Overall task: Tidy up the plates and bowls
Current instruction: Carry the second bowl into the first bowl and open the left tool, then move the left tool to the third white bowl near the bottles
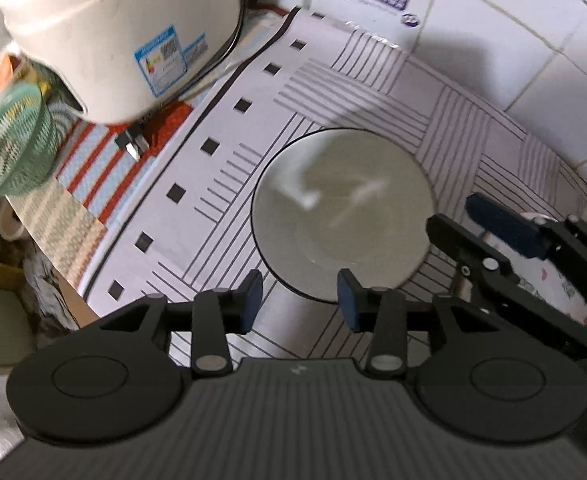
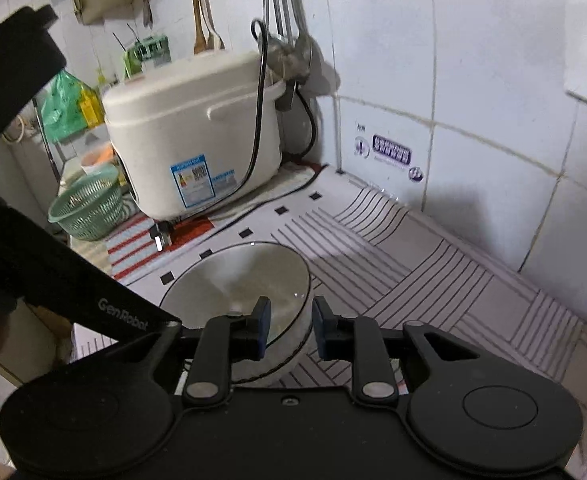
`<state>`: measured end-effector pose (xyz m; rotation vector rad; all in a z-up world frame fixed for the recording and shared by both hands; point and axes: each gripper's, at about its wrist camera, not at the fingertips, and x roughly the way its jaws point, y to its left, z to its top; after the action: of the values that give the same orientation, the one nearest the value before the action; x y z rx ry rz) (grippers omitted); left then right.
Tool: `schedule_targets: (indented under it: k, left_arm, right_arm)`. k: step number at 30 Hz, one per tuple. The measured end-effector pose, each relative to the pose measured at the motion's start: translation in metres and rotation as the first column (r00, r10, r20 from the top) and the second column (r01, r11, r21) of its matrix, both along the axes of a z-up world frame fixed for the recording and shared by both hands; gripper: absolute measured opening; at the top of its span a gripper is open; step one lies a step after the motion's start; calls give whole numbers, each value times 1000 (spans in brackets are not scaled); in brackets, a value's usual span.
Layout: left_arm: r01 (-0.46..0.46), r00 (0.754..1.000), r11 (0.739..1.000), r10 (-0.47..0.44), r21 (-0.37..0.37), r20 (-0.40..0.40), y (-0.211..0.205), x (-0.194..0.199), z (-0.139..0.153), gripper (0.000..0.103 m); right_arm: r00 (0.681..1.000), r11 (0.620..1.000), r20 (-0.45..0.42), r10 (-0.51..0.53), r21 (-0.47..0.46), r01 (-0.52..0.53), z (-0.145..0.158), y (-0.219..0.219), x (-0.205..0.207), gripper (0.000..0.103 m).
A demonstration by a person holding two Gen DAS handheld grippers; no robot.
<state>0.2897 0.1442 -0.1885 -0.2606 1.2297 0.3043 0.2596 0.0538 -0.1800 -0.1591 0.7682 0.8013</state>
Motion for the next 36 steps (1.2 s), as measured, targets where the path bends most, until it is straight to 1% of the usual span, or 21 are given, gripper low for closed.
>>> schedule_targets:
  k: [6, 9, 12, 17, 19, 22, 23, 25, 27, 30, 32, 34, 36]
  left_arm:
    - [64, 998, 998, -64, 18, 25, -25, -9, 26, 41]
    - [101, 994, 994, -102, 32, 37, -41, -11, 36, 44]
    - [153, 986, 987, -156, 48, 54, -59, -13, 47, 46]
    - [237, 967, 969, -242, 70, 79, -93, -12, 64, 50]
    - [272, 957, 959, -278, 79, 86, -108, -11, 70, 51]
    - [322, 938, 943, -330, 90, 102, -128, -7, 76, 53]
    - [335, 933, 938, -344, 91, 110, -134, -4, 77, 54]
    - [358, 921, 929, -367, 90, 131, -143, 4, 80, 58]
    - [379, 910, 920, -390, 96, 144, -152, 13, 81, 59]
    - [410, 893, 906, -422, 106, 158, -164, 26, 79, 65]
    - [408, 889, 907, -420, 102, 184, -172, 35, 77, 68]
    - [402, 888, 912, -410, 79, 207, -178, 47, 71, 75]
    - [404, 888, 913, -405, 52, 218, -182, 59, 64, 75]
  right_arm:
    - [999, 999, 31, -38, 9, 38, 24, -35, -8, 36]
    - [997, 998, 60, -58, 10, 58, 36, -54, -13, 44]
    - [993, 997, 88, -81, 7, 81, 48, -74, -20, 44]
    - [986, 991, 99, -135, 15, 134, 62, -110, -28, 44]
    - [980, 986, 110, -164, 8, 164, 67, -123, -31, 47]
    - [969, 977, 130, -212, 1, 214, 73, -146, -35, 61]
    - [964, 973, 137, -229, 1, 231, 73, -153, -36, 63]
    - [949, 959, 145, -279, -2, 282, 73, -169, -36, 74]
    - [932, 941, 144, -333, -6, 337, 70, -183, -34, 76]
    - [910, 919, 143, -389, -9, 394, 64, -204, -32, 89]
    - [893, 904, 149, -425, 12, 428, 56, -218, -32, 91]
    - [877, 886, 131, -462, 37, 462, 44, -232, -30, 92]
    - [859, 864, 94, -503, 31, 503, 29, -243, -27, 92]
